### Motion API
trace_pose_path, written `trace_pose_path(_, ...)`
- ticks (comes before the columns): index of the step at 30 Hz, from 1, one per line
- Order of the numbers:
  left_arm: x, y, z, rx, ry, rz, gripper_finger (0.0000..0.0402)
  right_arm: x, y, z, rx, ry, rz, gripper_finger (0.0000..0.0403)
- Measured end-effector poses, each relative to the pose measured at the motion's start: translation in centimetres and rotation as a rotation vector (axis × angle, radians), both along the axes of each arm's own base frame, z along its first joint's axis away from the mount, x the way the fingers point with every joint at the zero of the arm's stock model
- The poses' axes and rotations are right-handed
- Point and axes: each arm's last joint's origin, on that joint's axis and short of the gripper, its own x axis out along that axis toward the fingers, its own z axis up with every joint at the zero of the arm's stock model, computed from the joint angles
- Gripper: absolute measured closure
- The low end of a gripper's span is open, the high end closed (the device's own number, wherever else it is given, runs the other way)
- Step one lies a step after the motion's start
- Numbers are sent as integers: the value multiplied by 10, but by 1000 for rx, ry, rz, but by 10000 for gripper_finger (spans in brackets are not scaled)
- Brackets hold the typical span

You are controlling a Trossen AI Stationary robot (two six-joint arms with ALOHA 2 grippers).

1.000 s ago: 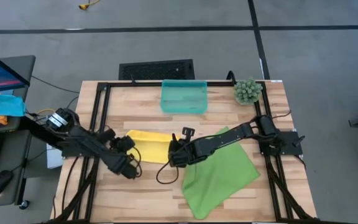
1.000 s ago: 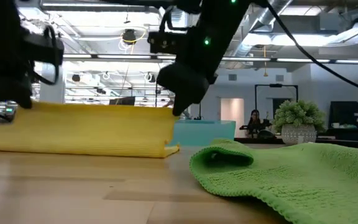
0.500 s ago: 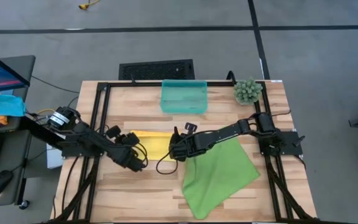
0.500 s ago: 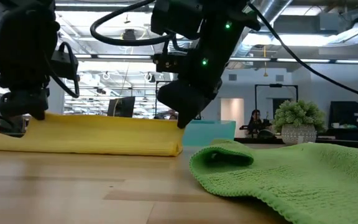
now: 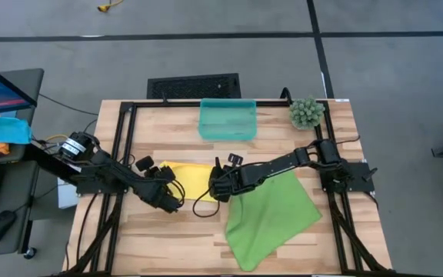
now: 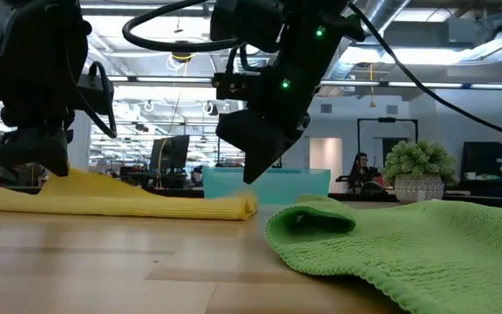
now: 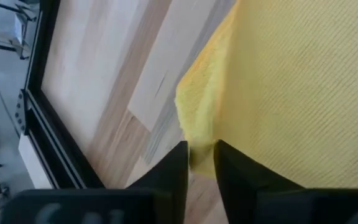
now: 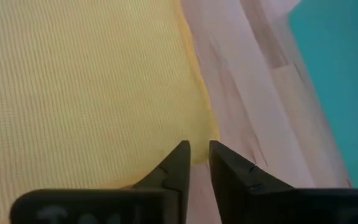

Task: Roll microfiber towels into tight, uniform cylinder then place into a basket
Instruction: Fold the yellow microfiber towel

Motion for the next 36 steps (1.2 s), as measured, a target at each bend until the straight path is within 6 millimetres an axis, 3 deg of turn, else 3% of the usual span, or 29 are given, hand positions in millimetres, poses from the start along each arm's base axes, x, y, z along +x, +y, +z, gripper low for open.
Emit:
trace_pose_path(7, -2, 0, 0, -21, 36, 14, 261, -3, 0, 7, 9, 10, 6, 278)
trace_pose_path(13, -5, -8, 7, -40, 78, 11, 249, -14, 6, 24, 7, 34, 28, 270)
trace_pose_path(17, -5, -23, 21, -41, 47, -15, 254, -25, 22, 39, 4, 43, 73, 277)
trace_pose_path(27, -12, -88, 65, -130, -158, -220, 260, -61, 73, 93, 15, -76, 218, 300)
trace_pose_path(32, -29, -107, 65, -91, -308, -271, 260, -72, 93, 104, 30, -124, 277, 303)
trace_pose_path(36, -38, -108, 53, -44, -423, -261, 260, -70, 97, 101, 9, -117, 317, 301)
